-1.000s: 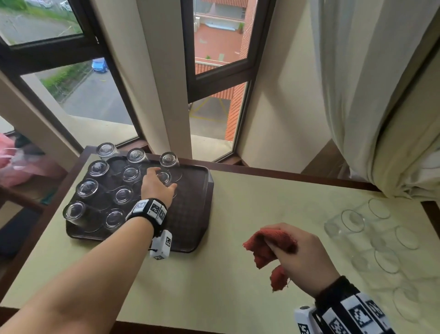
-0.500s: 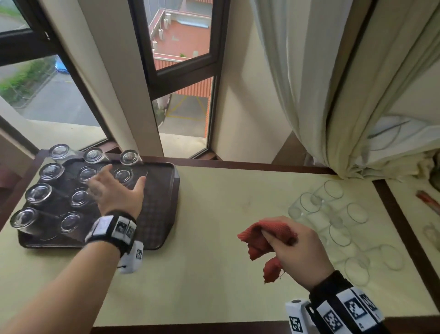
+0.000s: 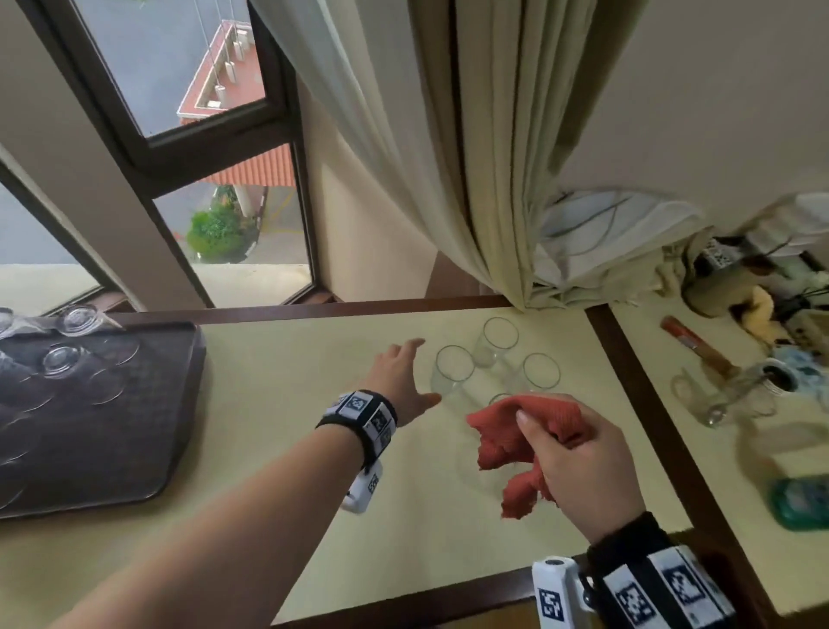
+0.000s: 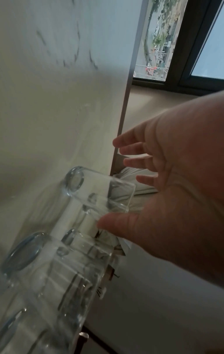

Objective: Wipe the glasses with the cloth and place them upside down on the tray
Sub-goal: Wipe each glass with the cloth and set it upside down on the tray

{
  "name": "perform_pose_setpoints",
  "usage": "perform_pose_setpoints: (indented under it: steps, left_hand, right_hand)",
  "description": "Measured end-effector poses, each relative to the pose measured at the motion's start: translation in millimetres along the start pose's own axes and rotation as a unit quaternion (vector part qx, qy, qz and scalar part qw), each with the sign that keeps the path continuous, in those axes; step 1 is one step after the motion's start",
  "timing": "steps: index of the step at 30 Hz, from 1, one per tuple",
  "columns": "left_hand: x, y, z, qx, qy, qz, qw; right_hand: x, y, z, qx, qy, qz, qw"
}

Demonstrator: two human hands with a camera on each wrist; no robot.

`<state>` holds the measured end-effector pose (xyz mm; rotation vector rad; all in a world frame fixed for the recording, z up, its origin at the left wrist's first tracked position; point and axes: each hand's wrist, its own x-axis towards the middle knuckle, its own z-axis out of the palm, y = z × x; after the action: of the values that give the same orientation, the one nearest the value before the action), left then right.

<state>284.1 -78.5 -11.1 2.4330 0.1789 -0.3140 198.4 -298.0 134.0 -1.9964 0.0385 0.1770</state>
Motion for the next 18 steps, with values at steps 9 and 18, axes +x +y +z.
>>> perform_pose_setpoints:
  steps: [9,18]
  left_hand:
    - [52.7,29.0,56.1,-0.018,-0.007,-0.031,0.999]
    - [-29.6,33.0,10.3,-0.288,0.16,-0.073,0.941]
  right_hand:
    - [22.3,43.9,-46.7,-0.071,0.023,-0.001,0.997]
    - [31.0,37.1,-41.6,-0.058,0.04,-0.017,0.997]
